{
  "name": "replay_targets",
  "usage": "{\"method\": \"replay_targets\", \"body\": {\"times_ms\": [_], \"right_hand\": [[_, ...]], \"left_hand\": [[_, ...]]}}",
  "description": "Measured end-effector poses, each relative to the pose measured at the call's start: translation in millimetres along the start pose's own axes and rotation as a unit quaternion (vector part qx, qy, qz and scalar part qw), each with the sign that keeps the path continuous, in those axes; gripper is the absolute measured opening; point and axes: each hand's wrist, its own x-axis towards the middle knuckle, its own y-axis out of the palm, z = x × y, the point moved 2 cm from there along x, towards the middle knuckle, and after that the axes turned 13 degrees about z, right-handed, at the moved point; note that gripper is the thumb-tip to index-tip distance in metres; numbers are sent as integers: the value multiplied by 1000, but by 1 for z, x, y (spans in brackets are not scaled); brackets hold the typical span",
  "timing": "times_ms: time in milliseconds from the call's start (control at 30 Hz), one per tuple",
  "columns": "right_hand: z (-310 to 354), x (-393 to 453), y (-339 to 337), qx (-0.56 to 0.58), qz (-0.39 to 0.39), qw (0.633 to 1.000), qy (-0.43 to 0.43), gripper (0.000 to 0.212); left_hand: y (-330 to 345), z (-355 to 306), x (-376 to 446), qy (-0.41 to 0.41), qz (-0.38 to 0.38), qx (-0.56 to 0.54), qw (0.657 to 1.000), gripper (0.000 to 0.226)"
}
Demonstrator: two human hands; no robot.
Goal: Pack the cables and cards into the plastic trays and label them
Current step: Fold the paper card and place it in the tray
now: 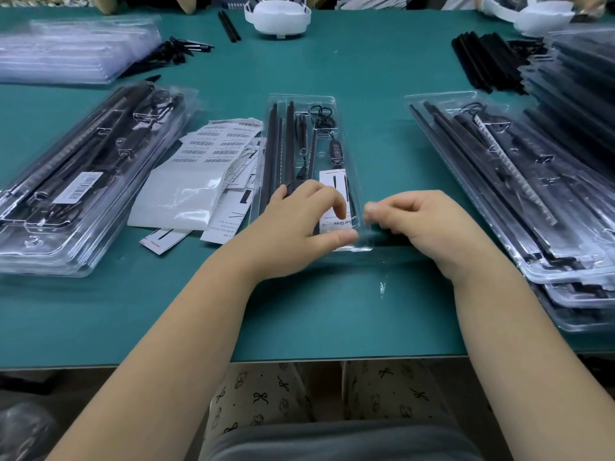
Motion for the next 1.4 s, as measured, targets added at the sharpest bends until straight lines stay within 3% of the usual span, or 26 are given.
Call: {"method": "replay_targets", "body": {"times_ms": [100, 233, 367, 433, 567, 633, 700, 900, 1067, 1100, 1200, 1233, 1333, 1400], "right_hand": [[0, 0, 0, 16, 2, 1000, 14, 20], [3, 1, 0, 69, 9, 997, 15, 30], [5, 1, 2, 96, -1, 995, 30, 11], [5, 1, 3, 99, -3, 995, 22, 13], [2, 2, 2, 52, 8, 999, 8, 28], [1, 2, 6, 30, 31, 999, 17, 16], [0, 3, 10, -13, 32, 999, 22, 20], [4, 10, 22, -127, -47, 991, -2, 23], [3, 9, 17, -112, -19, 993, 5, 19], [2, 8, 16, -101, -13, 995, 11, 21], [1, 7, 16, -95, 3, 995, 18, 61], [1, 7, 15, -77, -7, 997, 19, 62], [2, 5, 8, 17, -66, 997, 37, 42], [2, 5, 9, -44, -65, 996, 47, 28]], "left_hand": [[-5, 1, -1, 16, 3, -63, 998, 12], [-1, -1, -4, 9, 9, -16, 1000, 41], [2, -4, -2, -11, -7, 25, 1000, 40], [1, -3, -2, -8, -1, 9, 1000, 30], [1, -4, -2, -7, 25, 1, 1000, 11], [0, -5, -2, -15, 38, -9, 999, 12], [-1, -5, -2, -15, 43, -37, 998, 15], [-2, -5, -1, -20, 52, -49, 997, 11], [1, -3, -1, -15, 47, -25, 998, 12], [2, -3, 0, -12, 39, -25, 999, 15], [-1, 0, 2, -24, 19, -75, 997, 27], [-2, 1, 2, -27, 20, -68, 997, 33], [0, 3, 3, -25, 35, 16, 999, 46], [2, 2, 3, -26, 37, 42, 998, 54]]}}
